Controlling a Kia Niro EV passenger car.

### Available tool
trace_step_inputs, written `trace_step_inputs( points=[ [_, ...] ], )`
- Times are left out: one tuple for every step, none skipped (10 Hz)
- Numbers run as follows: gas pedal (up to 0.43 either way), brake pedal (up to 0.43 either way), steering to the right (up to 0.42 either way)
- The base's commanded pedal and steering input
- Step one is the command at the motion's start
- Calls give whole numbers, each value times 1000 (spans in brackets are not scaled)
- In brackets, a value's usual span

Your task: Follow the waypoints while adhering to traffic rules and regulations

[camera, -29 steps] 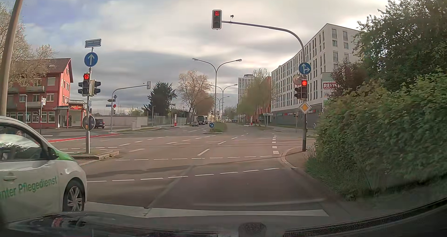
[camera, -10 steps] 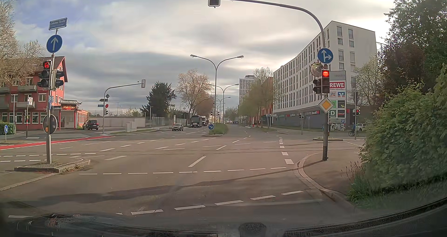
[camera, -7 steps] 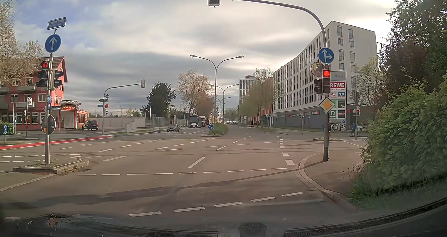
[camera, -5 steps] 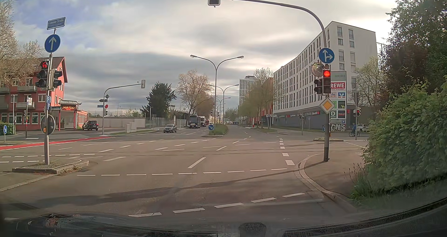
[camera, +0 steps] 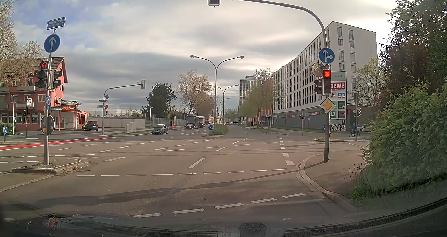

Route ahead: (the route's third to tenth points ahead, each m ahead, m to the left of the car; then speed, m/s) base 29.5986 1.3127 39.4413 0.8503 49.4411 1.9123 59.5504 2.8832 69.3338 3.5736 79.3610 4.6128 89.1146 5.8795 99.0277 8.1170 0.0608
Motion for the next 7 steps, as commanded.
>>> trace_step_inputs(
  points=[
    [0, 165, -5],
    [0, 171, -6],
    [0, 171, -7],
    [0, 171, -6],
    [0, 177, -6],
    [0, 177, -6],
    [0, 177, -6]
  ],
)
